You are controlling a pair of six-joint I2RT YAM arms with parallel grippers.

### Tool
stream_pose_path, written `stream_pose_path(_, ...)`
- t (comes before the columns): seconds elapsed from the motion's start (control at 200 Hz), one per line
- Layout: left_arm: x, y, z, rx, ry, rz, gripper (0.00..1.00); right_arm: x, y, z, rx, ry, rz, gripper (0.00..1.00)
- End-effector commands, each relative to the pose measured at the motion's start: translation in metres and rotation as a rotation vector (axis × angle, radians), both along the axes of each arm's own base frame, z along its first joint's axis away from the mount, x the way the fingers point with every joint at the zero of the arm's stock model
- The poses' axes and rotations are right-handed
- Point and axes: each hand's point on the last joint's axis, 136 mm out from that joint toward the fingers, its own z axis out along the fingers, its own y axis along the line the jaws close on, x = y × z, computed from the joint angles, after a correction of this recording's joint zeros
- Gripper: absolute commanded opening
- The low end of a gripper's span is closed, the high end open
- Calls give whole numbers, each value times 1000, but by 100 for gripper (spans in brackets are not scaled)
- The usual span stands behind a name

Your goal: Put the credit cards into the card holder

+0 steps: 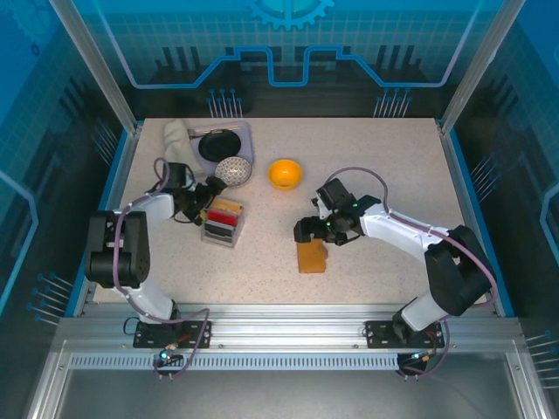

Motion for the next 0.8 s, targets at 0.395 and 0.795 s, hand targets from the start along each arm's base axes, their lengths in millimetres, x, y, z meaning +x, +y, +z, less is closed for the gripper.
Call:
stream_pose_path(0.395, 0, -87, 2, -96, 42, -7, 99, 11, 91, 8, 296, 51, 87, 48)
stream_pose_path(0.795, 10, -144, 1, -148, 50, -92, 99, 37, 117, -14, 374, 88, 58, 52)
